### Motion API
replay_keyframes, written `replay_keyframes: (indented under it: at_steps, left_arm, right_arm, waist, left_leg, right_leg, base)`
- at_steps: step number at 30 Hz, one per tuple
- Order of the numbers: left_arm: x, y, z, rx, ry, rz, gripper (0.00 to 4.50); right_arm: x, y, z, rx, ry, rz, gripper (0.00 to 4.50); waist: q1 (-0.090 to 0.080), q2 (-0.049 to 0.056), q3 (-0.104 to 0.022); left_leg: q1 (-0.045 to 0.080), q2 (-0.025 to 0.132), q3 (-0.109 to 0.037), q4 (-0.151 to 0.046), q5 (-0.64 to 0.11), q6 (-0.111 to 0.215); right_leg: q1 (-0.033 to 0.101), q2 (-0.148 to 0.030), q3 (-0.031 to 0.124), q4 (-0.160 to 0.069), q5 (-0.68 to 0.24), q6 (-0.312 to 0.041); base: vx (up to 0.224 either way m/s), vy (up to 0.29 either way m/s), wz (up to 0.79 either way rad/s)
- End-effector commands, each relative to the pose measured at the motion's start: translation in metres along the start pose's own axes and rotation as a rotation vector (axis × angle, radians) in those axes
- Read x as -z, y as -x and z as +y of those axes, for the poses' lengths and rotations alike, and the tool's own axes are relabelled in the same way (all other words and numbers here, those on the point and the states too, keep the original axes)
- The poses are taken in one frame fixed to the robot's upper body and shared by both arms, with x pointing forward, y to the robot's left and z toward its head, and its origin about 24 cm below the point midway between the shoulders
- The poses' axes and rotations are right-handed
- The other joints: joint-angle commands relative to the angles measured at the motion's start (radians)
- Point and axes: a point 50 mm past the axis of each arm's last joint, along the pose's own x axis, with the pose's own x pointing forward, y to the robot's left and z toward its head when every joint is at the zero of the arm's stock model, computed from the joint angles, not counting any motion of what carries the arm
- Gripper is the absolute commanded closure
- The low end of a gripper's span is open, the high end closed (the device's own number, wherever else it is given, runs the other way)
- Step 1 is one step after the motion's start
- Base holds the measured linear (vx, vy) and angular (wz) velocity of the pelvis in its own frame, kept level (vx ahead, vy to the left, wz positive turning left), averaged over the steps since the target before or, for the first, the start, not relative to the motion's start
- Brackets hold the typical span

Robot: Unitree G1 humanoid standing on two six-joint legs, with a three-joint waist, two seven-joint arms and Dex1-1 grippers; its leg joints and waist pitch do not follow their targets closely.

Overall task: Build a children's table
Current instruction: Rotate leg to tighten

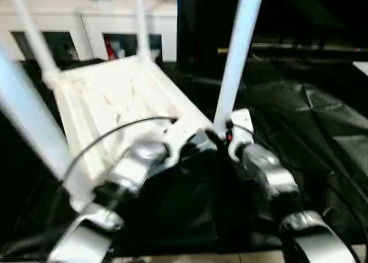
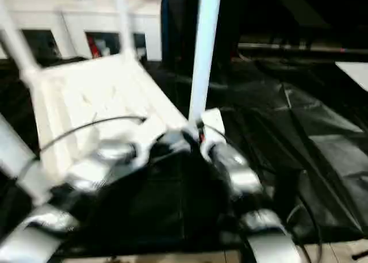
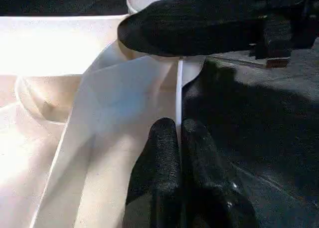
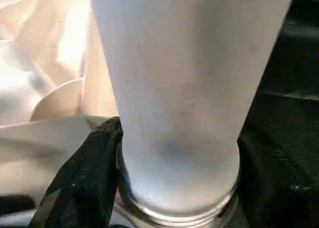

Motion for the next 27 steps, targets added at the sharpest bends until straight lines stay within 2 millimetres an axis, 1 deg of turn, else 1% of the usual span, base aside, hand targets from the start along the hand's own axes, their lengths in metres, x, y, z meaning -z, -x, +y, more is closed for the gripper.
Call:
replay_keyframes:
  at_steps: [1,2,3,4,6,7,8,9,10,11,12,13,14,15,16,17,18,19,20,22,23,24,25,26,27]
  left_arm:
    - [0.003,-0.001,0.002,-0.036,-0.001,0.000,4.50]
    - [0.004,-0.001,0.002,-0.037,-0.001,0.001,4.50]
    - [0.004,0.000,0.003,-0.038,-0.001,0.002,4.50]
    - [0.006,0.002,0.005,-0.042,-0.006,0.010,4.50]
    - [0.009,0.004,0.008,-0.044,-0.006,0.017,4.50]
    - [0.009,0.004,0.008,-0.044,-0.005,0.018,4.50]
    - [0.010,0.006,0.009,-0.038,-0.010,0.018,4.50]
    - [0.011,0.007,0.010,-0.035,-0.015,0.017,4.50]
    - [0.013,0.009,0.010,-0.021,-0.022,0.018,4.50]
    - [0.014,0.011,0.011,-0.011,-0.027,0.019,4.50]
    - [0.016,0.013,0.011,0.005,-0.026,0.024,4.50]
    - [0.018,0.017,0.012,0.029,-0.033,0.026,4.50]
    - [0.019,0.017,0.012,0.034,-0.035,0.026,4.50]
    - [0.020,0.020,0.012,0.061,-0.046,0.023,4.50]
    - [0.022,0.023,0.012,0.085,-0.050,0.027,4.50]
    - [0.026,0.030,0.012,0.132,-0.063,0.035,4.50]
    - [0.027,0.033,0.012,0.151,-0.072,0.038,4.50]
    - [0.029,0.037,0.012,0.189,-0.090,0.044,4.50]
    - [0.031,0.042,0.012,0.220,-0.113,0.045,4.50]
    - [0.032,0.048,0.012,0.268,-0.146,0.036,4.50]
    - [0.031,0.053,0.011,0.317,-0.155,0.022,4.50]
    - [0.030,0.058,0.008,0.372,-0.161,0.006,4.50]
    - [0.029,0.062,0.005,0.417,-0.162,0.000,4.50]
    - [0.028,0.065,0.004,0.443,-0.161,-0.001,4.50]
    - [0.028,0.068,0.003,0.464,-0.180,0.013,4.50]
  right_arm:
    - [0.011,-0.001,0.006,-0.018,0.029,0.054,1.73]
    - [0.010,-0.001,0.006,-0.023,0.021,0.046,1.73]
    - [0.008,-0.001,0.007,-0.029,0.003,0.033,1.18]
    - [0.002,-0.001,0.006,-0.047,-0.022,-0.015,1.04]
    - [-0.006,-0.001,0.006,-0.081,-0.015,-0.067,0.98]
    - [-0.007,-0.001,0.006,-0.084,-0.014,-0.071,0.98]
    - [-0.010,0.000,0.006,-0.114,-0.016,-0.091,0.70]
    - [-0.013,0.001,0.005,-0.132,-0.017,-0.104,0.61]
    - [-0.017,0.003,0.003,-0.168,-0.010,-0.124,0.59]
    - [-0.019,0.005,0.002,-0.193,-0.003,-0.138,0.55]
    - [-0.021,0.009,0.001,-0.258,0.013,-0.141,0.44]
    - [-0.022,0.014,0.000,-0.339,0.039,-0.141,0.44]
    - [-0.023,0.015,-0.001,-0.354,0.046,-0.141,0.31]
    - [-0.023,0.020,-0.002,-0.408,0.079,-0.136,0.31]
    - [-0.022,0.025,-0.003,-0.463,0.108,-0.130,0.31]
    - [-0.020,0.036,-0.006,-0.571,0.166,-0.109,0.31]
    - [-0.019,0.039,-0.007,-0.594,0.176,-0.098,0.31]
    - [-0.017,0.045,-0.010,-0.635,0.192,-0.077,0.31]
    - [-0.016,0.050,-0.013,-0.672,0.213,-0.057,0.31]
    - [-0.013,0.056,-0.015,-0.720,0.241,-0.029,0.31]
    - [-0.011,0.060,-0.017,-0.748,0.259,-0.004,0.31]
    - [-0.008,0.062,-0.018,-0.767,0.272,0.018,0.31]
    - [-0.007,0.064,-0.018,-0.782,0.282,0.033,0.31]
    - [-0.006,0.065,-0.018,-0.792,0.286,0.041,0.31]
    - [-0.007,0.065,-0.017,-0.796,0.283,0.036,0.31]
  waist:
    - [0.002,-0.009,-0.056]
    - [0.004,-0.008,-0.057]
    - [0.004,-0.009,-0.057]
    - [0.005,-0.009,-0.058]
    - [0.006,-0.009,-0.056]
    - [0.006,-0.009,-0.056]
    - [0.005,-0.011,-0.057]
    - [0.006,-0.010,-0.057]
    - [0.006,-0.014,-0.056]
    - [0.006,-0.012,-0.056]
    - [0.005,-0.014,-0.055]
    - [0.007,-0.014,-0.055]
    - [0.012,-0.015,-0.057]
    - [0.010,-0.015,-0.054]
    - [0.011,-0.014,-0.055]
    - [0.015,-0.015,-0.058]
    - [0.020,-0.014,-0.059]
    - [0.020,-0.015,-0.058]
    - [0.020,-0.013,-0.060]
    - [0.017,-0.012,-0.059]
    - [0.017,-0.011,-0.061]
    - [0.017,-0.012,-0.060]
    - [0.017,-0.009,-0.059]
    - [0.017,-0.008,-0.061]
    - [0.018,-0.009,-0.061]
  left_leg:
    - [0.008,0.011,-0.010,-0.072,-0.348,-0.004]
    - [0.007,0.012,-0.009,-0.071,-0.338,0.001]
    - [0.006,0.012,-0.008,-0.071,-0.334,0.004]
    - [0.006,0.013,-0.008,-0.072,-0.325,0.007]
    - [0.005,0.013,-0.007,-0.072,-0.326,0.011]
    - [0.005,0.013,-0.007,-0.072,-0.325,0.011]
    - [0.004,0.014,-0.006,-0.072,-0.318,0.013]
    - [0.004,0.014,-0.007,-0.072,-0.319,0.017]
    - [0.001,0.014,-0.007,-0.072,-0.316,0.019]
    - [0.000,0.014,-0.007,-0.073,-0.313,0.022]
    - [-0.001,0.015,-0.007,-0.073,-0.309,0.022]
    - [0.001,0.015,-0.007,-0.073,-0.311,0.027]
    - [0.001,0.018,-0.007,-0.071,-0.299,0.035]
    - [-0.004,0.018,-0.007,-0.074,-0.291,0.041]
    - [-0.001,0.018,-0.006,-0.073,-0.287,0.040]
    - [0.001,0.020,-0.007,-0.072,-0.272,0.042]
    - [0.004,0.022,-0.004,-0.068,-0.249,0.050]
    - [0.005,0.022,-0.003,-0.068,-0.245,0.054]
    - [-0.001,0.021,-0.005,-0.068,-0.234,0.060]
    - [-0.001,0.021,-0.004,-0.068,-0.232,0.060]
    - [0.000,0.022,-0.004,-0.067,-0.227,0.057]
    - [-0.003,0.022,-0.005,-0.068,-0.223,0.056]
    - [-0.001,0.023,-0.004,-0.069,-0.226,0.055]
    - [0.003,0.025,-0.003,-0.068,-0.224,0.052]
    - [0.003,0.024,-0.001,-0.067,-0.218,0.055]
  right_leg:
    - [0.033,-0.047,0.031,-0.103,-0.437,-0.110]
    - [0.033,-0.048,0.033,-0.101,-0.415,-0.115]
    - [0.033,-0.047,0.033,-0.100,-0.405,-0.119]
    - [0.035,-0.047,0.033,-0.098,-0.387,-0.126]
    - [0.035,-0.047,0.033,-0.097,-0.384,-0.135]
    - [0.036,-0.048,0.033,-0.097,-0.386,-0.134]
    - [0.036,-0.047,0.034,-0.096,-0.380,-0.136]
    - [0.037,-0.049,0.034,-0.096,-0.382,-0.136]
    - [0.040,-0.048,0.033,-0.096,-0.381,-0.134]
    - [0.041,-0.048,0.033,-0.096,-0.384,-0.130]
    - [0.039,-0.048,0.033,-0.097,-0.389,-0.129]
    - [0.041,-0.047,0.032,-0.098,-0.392,-0.128]
    - [0.042,-0.049,0.035,-0.095,-0.369,-0.129]
    - [0.043,-0.047,0.034,-0.093,-0.365,-0.131]
    - [0.041,-0.048,0.034,-0.094,-0.368,-0.132]
    - [0.044,-0.050,0.035,-0.092,-0.350,-0.139]
    - [0.040,-0.047,0.039,-0.085,-0.288,-0.156]
    - [0.041,-0.045,0.039,-0.084,-0.269,-0.168]
    - [0.047,-0.046,0.037,-0.079,-0.245,-0.178]
    - [0.045,-0.044,0.036,-0.075,-0.231,-0.189]
    - [0.046,-0.045,0.037,-0.074,-0.218,-0.197]
    - [0.049,-0.045,0.037,-0.071,-0.207,-0.204]
    - [0.047,-0.045,0.037,-0.071,-0.209,-0.208]
    - [0.045,-0.045,0.038,-0.068,-0.185,-0.221]
    - [0.045,-0.043,0.038,-0.066,-0.167,-0.232]
  base:
    - [0.000,0.000,0.00]
    - [0.000,0.000,0.00]
    - [0.000,0.000,0.00]
    - [0.000,0.000,0.00]
    - [0.000,0.000,0.00]
    - [0.000,0.000,0.00]
    - [0.000,0.000,0.00]
    - [0.000,0.000,0.00]
    - [0.000,0.000,0.00]
    - [0.000,0.000,0.00]
    - [0.000,0.000,0.00]
    - [0.000,0.000,0.00]
    - [0.000,0.000,0.00]
    - [0.000,0.000,0.00]
    - [0.000,0.000,0.00]
    - [0.000,0.000,0.00]
    - [0.000,0.000,0.00]
    - [0.000,0.000,0.00]
    - [0.000,0.000,0.00]
    - [0.000,0.000,0.00]
    - [0.000,0.000,0.00]
    - [0.000,0.000,0.00]
    - [0.000,0.000,0.00]
    - [0.000,0.000,0.00]
    - [0.000,0.000,0.00]
